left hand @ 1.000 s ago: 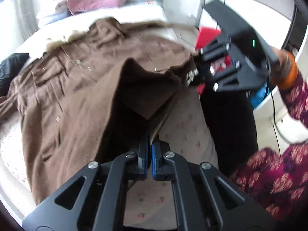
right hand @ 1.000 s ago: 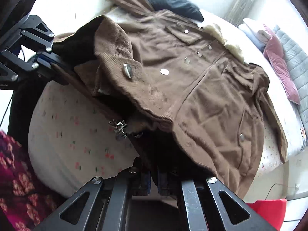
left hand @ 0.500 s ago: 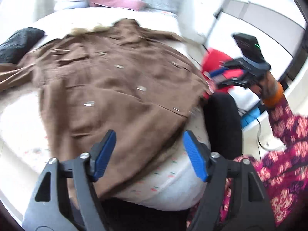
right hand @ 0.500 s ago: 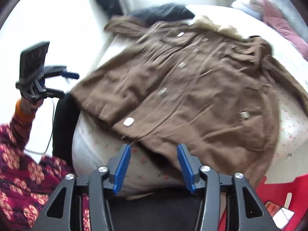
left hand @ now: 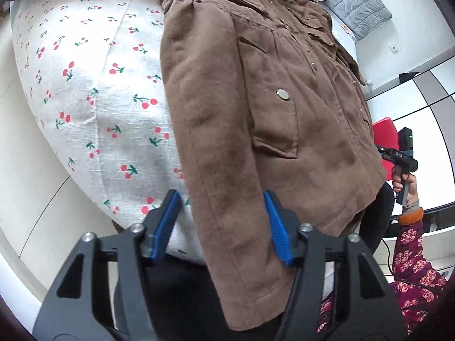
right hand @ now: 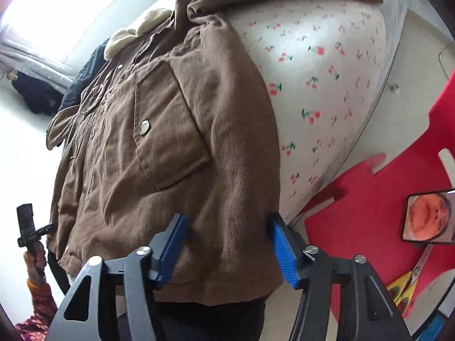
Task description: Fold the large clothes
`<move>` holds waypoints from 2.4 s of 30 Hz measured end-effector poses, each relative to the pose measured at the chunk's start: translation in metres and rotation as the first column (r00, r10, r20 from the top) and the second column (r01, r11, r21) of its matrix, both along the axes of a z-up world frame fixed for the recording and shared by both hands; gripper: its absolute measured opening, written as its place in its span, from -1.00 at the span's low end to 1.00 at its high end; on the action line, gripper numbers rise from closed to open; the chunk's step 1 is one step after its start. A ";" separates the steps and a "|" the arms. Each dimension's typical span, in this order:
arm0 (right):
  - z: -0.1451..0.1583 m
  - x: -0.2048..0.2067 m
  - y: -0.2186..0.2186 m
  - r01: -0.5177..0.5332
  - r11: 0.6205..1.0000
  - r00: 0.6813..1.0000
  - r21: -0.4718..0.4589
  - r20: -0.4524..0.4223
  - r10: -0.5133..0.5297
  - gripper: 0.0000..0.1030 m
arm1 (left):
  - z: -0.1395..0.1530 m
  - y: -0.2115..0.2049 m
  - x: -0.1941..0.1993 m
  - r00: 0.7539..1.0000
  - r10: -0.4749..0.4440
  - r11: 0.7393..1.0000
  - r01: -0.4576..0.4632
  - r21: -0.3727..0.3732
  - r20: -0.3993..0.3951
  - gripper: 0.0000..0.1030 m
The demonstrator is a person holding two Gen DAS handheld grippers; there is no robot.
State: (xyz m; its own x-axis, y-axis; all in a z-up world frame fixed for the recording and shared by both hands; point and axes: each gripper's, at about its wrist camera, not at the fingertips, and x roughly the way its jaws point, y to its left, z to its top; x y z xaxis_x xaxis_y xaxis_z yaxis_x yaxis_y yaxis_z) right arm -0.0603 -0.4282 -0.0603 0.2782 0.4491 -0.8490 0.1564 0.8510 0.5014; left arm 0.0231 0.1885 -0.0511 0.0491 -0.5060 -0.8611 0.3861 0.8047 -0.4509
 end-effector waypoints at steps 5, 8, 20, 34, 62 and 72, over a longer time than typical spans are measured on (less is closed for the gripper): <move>0.037 -0.005 0.014 -0.019 0.992 0.995 -0.124 0.091 0.030 -0.91 | 0.042 -0.003 -0.017 0.994 0.034 0.999 -0.030 -0.041 0.100 -0.85; 0.068 -0.017 0.001 0.017 0.982 0.985 -0.188 0.171 0.016 -0.93 | 0.069 0.011 -0.020 0.983 0.070 0.995 -0.057 -0.081 0.167 -0.85; 0.062 -0.013 -0.019 0.076 0.953 0.993 -0.294 0.113 -0.045 -0.40 | 0.069 -0.022 -0.013 0.948 -0.017 0.977 -0.052 0.209 0.316 0.14; 0.025 0.115 0.087 -0.141 0.953 0.975 -0.269 0.130 0.181 -0.01 | -0.006 -0.203 -0.049 0.856 -0.458 0.886 0.416 0.206 0.240 0.34; 0.017 0.250 -0.248 0.480 0.833 0.875 -0.274 0.210 -0.436 0.28 | 0.077 -0.382 0.179 0.844 -0.353 0.934 0.295 0.199 0.403 0.37; -0.007 0.283 -0.257 0.490 0.743 0.870 -0.455 0.304 -0.388 -0.83 | 0.026 -0.481 0.262 0.887 -0.211 0.977 0.206 0.058 0.411 0.09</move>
State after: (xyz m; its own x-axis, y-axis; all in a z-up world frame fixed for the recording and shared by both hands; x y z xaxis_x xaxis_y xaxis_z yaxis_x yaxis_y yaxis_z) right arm 0.2232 -0.6854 -0.0672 0.5040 -0.2372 -0.8305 0.5288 0.8450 0.0796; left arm 0.2848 -0.2927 -0.0250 0.2951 -0.5334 -0.7927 0.6946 0.6895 -0.2054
